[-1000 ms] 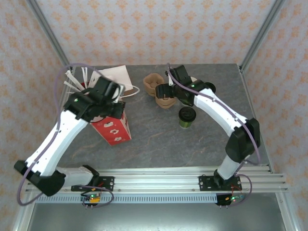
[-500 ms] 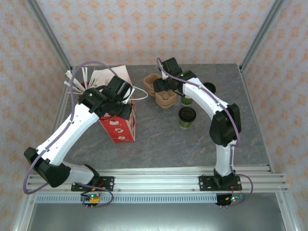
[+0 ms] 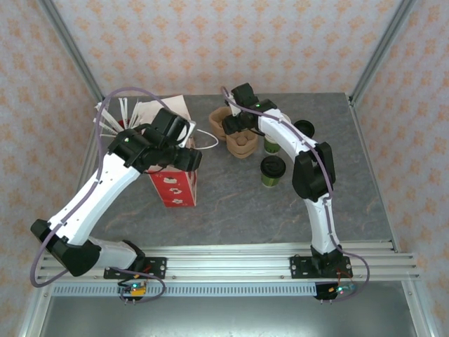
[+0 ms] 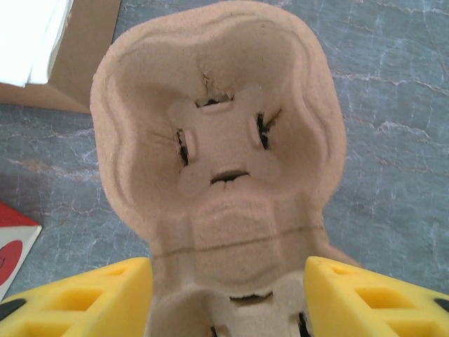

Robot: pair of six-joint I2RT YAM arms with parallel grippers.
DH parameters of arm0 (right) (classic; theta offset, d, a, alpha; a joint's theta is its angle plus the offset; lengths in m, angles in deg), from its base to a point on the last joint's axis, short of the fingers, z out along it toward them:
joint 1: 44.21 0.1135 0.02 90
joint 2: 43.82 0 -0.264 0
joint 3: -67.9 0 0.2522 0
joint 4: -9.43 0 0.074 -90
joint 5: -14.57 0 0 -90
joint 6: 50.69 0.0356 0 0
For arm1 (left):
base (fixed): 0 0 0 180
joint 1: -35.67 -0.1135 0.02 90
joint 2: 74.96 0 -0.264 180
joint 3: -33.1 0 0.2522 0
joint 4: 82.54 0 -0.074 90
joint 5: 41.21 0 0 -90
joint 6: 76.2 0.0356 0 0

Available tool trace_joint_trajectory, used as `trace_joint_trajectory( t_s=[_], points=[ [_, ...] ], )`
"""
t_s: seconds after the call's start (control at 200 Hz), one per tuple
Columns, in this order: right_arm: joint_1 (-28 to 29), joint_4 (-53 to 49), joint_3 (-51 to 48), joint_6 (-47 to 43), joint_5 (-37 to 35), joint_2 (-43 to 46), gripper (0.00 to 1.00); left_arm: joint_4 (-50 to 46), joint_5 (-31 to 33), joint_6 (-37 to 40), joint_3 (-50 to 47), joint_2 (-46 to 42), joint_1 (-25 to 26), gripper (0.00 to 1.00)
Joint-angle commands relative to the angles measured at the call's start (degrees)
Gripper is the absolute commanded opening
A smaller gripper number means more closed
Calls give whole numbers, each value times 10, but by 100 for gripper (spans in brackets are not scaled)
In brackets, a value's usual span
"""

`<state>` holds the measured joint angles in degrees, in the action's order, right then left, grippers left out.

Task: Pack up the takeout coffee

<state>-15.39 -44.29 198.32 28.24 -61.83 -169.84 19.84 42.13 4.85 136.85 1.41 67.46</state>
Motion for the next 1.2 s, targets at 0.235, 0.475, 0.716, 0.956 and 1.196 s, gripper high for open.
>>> trace_joint_trajectory(
  t_s=[0.235, 0.475, 0.716, 0.956, 1.196],
  points=[
    [-4, -41, 42, -33, -1, -24, 54, 50, 22, -20, 40, -46, -2, 71],
    [-6, -54, 56, -40, -3, -39, 53, 54, 43, -14, 40, -52, -3, 71],
    [-8, -62, 71, -44, -3, -51, 53, 55, 37, -11, 30, -49, -2, 71],
    [-10, -69, 89, -55, -6, -63, 51, 53, 35, -8, 27, -51, -3, 71],
    [-11, -88, 113, -60, 2, -79, 49, 52, 38, -6, 25, -50, -3, 71]
  ],
)
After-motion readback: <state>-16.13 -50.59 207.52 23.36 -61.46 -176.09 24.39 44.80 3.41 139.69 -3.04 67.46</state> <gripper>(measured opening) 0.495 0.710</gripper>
